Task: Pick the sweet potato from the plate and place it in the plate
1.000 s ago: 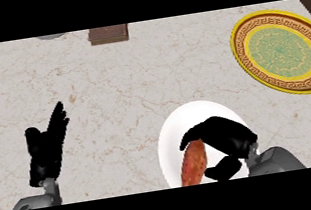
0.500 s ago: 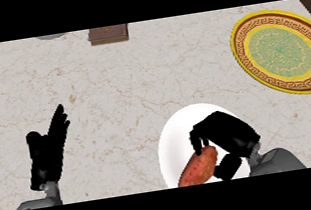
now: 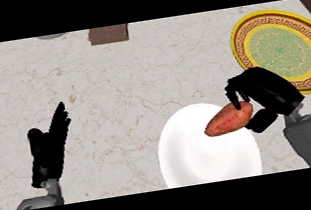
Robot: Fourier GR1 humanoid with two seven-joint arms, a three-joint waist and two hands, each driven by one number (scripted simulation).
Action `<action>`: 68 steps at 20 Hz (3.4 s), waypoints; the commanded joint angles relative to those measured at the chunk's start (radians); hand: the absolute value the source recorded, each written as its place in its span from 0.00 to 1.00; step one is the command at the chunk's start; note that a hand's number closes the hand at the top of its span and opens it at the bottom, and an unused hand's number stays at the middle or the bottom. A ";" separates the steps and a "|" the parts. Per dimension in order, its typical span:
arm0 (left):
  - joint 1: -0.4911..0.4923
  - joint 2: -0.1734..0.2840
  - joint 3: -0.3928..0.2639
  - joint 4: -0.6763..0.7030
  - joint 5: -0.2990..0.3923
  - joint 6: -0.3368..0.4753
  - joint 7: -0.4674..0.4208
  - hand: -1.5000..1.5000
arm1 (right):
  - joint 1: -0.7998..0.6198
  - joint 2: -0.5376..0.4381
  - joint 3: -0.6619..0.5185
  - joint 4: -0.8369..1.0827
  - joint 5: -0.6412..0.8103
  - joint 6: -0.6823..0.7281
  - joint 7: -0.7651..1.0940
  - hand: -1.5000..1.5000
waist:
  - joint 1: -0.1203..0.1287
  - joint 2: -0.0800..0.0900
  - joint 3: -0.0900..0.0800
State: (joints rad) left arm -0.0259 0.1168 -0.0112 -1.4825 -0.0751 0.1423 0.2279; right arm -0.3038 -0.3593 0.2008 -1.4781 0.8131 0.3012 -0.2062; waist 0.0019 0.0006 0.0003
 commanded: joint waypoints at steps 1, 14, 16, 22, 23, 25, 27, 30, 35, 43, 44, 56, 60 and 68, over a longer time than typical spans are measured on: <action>0.017 0.002 0.001 0.009 0.003 -0.013 -0.006 0.50 | -0.012 -0.067 -0.105 -0.045 -0.028 -0.051 -0.083 1.00 | -0.004 -0.002 0.000; -0.001 -0.036 -0.015 0.019 -0.028 0.019 0.004 0.50 | -0.161 -0.089 -0.425 -0.101 -0.180 -0.038 0.152 1.00 | 0.001 0.000 -0.001; -0.008 -0.020 -0.002 0.006 -0.013 -0.003 0.005 0.50 | -0.199 -0.111 -0.464 0.000 -0.198 -0.053 0.101 1.00 | 0.005 0.000 0.000; -0.081 -0.005 0.027 0.068 -0.007 -0.021 0.012 0.50 | -0.299 -0.113 -0.433 0.318 -0.097 -0.178 0.007 1.00 | 0.009 0.003 0.000; -0.086 -0.003 0.036 0.081 -0.010 -0.018 -0.001 0.50 | -0.251 -0.123 -0.453 0.320 -0.115 -0.186 -0.043 1.00 | 0.005 0.002 0.000; -0.066 -0.005 0.016 0.028 -0.009 -0.028 0.023 0.50 | -0.385 -0.180 -0.461 0.485 -0.094 -0.171 -0.057 1.00 | 0.016 0.004 0.000; -0.027 0.002 0.038 0.058 0.004 -0.040 -0.039 0.50 | -0.408 -0.137 -0.428 0.569 -0.036 -0.259 -0.061 1.00 | 0.018 0.005 0.000; 0.025 -0.040 -0.013 -0.019 -0.023 -0.012 -0.008 0.50 | -0.459 -0.176 -0.428 0.707 -0.013 -0.260 -0.109 1.00 | 0.023 0.005 0.000; -0.011 -0.013 0.019 0.047 -0.002 -0.044 -0.047 0.50 | -0.506 -0.227 -0.406 0.913 0.016 -0.175 -0.185 1.00 | 0.033 0.012 0.001; -0.025 -0.037 -0.013 0.004 -0.024 -0.026 0.002 0.50 | -0.542 -0.279 -0.346 1.154 0.100 -0.094 -0.304 0.00 | 0.043 0.015 0.002; -0.052 -0.034 0.003 0.065 -0.024 -0.026 -0.037 0.50 | -0.543 -0.295 -0.350 1.177 0.094 -0.078 -0.364 0.00 | 0.043 0.019 0.002; -0.024 -0.022 0.010 0.019 -0.021 -0.028 -0.018 0.50 | -0.613 -0.327 -0.694 1.284 -0.282 0.192 -0.567 0.00 | 0.029 0.015 0.003; -0.036 -0.051 -0.029 -0.038 -0.054 0.005 0.052 0.50 | -0.610 -0.403 -0.718 1.331 -0.313 0.311 -0.536 0.00 | 0.038 0.016 0.004; 0.003 -0.021 -0.008 -0.043 -0.027 -0.034 0.020 0.50 | -0.535 -0.401 -0.700 1.298 -0.333 0.404 -0.645 0.00 | 0.039 0.015 0.005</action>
State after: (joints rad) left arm -0.0431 0.0876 -0.0207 -1.5012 -0.1076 0.1165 0.2400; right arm -0.8778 -0.7418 -0.4983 -0.1776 0.4943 0.5311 -0.7008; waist 0.0418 0.0183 0.0047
